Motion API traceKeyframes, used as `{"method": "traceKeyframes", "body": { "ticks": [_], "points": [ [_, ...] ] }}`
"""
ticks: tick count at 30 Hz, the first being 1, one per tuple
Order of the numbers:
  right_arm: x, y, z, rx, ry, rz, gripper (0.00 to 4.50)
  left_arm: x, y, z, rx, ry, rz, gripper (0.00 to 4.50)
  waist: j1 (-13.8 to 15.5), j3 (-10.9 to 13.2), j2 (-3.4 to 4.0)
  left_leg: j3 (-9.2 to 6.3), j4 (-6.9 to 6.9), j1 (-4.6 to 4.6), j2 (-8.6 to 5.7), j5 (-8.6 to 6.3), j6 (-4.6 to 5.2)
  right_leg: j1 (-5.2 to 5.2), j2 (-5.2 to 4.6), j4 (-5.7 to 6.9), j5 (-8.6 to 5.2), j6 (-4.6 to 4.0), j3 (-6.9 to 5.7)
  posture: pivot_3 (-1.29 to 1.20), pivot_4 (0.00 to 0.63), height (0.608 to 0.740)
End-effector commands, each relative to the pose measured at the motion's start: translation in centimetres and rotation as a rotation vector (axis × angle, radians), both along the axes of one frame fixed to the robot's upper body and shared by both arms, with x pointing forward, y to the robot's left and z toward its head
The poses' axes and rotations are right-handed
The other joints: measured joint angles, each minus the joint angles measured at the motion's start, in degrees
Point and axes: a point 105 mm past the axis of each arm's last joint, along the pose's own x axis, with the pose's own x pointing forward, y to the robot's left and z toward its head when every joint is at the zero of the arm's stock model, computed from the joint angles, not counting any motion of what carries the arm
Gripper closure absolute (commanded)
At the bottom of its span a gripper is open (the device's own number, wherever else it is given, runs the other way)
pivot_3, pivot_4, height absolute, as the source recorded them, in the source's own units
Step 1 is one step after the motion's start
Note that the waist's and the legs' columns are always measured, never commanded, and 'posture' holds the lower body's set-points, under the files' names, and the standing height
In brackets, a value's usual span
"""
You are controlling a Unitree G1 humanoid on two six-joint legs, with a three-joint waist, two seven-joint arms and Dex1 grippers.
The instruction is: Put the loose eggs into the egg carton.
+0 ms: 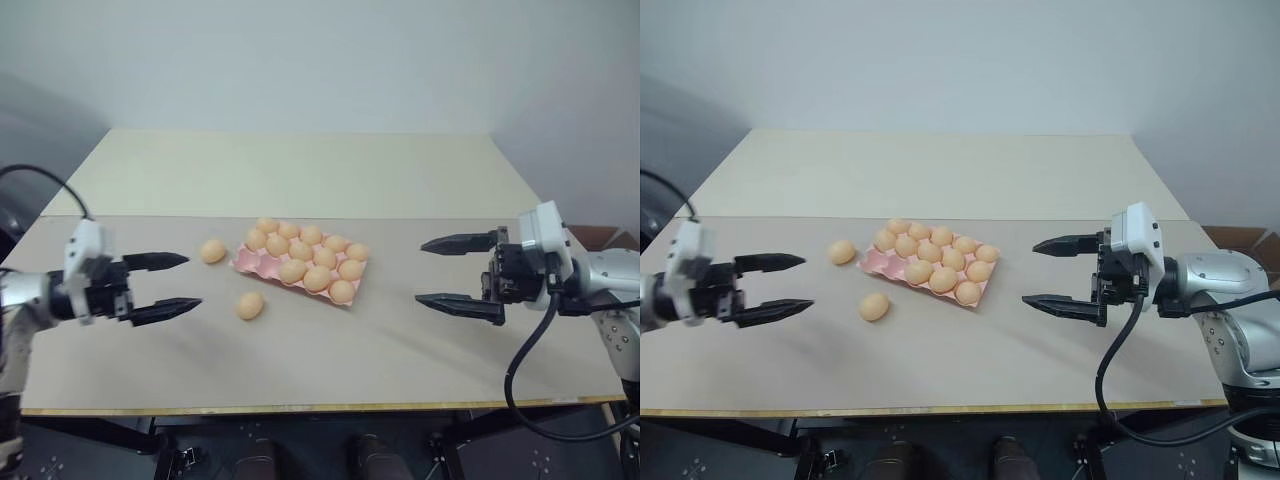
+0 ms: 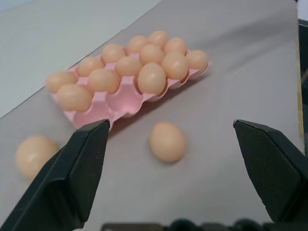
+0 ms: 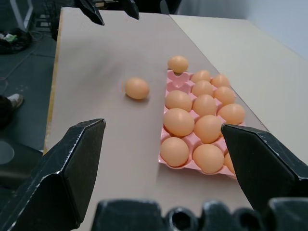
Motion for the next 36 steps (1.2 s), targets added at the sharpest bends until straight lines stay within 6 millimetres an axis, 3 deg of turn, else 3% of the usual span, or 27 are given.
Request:
{"method": "traceKeyframes", "body": {
  "ticks": [1, 6, 19, 26, 31, 36],
  "points": [
    [-0.4, -0.5, 0.5, -0.012, -0.029, 0.03, 0.0, -1.8, 1.5, 1.3, -0.011, -0.049, 0.06, 0.02, 0.1, 0.0, 0.0, 0.01, 0.0, 0.0, 0.0, 0.0, 0.0, 0.0, 0.0, 0.0, 0.0, 0.0, -0.01, 0.0, 0.15, 0.74],
    [0.3, -1.5, -0.1, -0.022, -0.023, -0.021, 0.0, -3.7, 2.3, 0.5, -0.003, -0.024, 0.119, 0.02, 0.3, 0.0, 0.0, 0.07, 0.0, 0.01, 0.08, -0.01, -0.01, -0.05, 0.01, 0.0, -0.01, -0.03, -0.02, 0.0, 0.15, 0.74],
    [-0.1, -1.0, 0.0, -0.031, -0.028, -0.006, 0.0, -3.0, 0.5, 0.8, -0.032, -0.035, 0.079, 0.02, 0.8, 0.0, 0.01, 0.21, -0.04, -0.02, 0.19, -0.01, -0.02, -0.19, 0.1, 0.03, -0.01, -0.06, 0.02, 0.0, 0.15, 0.74],
    [-0.2, -0.7, 0.1, -0.024, -0.037, -0.012, 0.0, -1.2, -2.2, -1.1, -0.005, -0.009, -0.012, 0.02, 1.0, 0.0, 0.01, 0.21, -0.04, -0.04, 0.17, -0.01, -0.02, -0.18, 0.1, 0.02, -0.01, -0.06, 0.03, 0.0, 0.15, 0.74],
    [-0.2, -0.2, 0.2, -0.028, -0.051, -0.004, 0.0, 2.0, -5.5, -3.9, 0.008, -0.027, -0.011, 0.02, 1.2, 0.0, 0.0, 0.21, -0.03, -0.03, 0.14, 0.0, -0.01, -0.13, 0.11, 0.05, 0.02, -0.02, 0.05, 0.0, 0.15, 0.74],
    [-0.9, 0.6, 1.0, 0.031, -0.037, 0.065, 0.0, 5.8, -7.4, -6.6, 0.059, -0.051, 0.031, 0.02, 1.0, 0.0, -0.01, 0.18, -0.03, -0.01, 0.09, 0.0, 0.0, -0.09, 0.14, 0.05, 0.21, 0.28, 0.09, 0.0, 0.15, 0.74]
  ]
}}
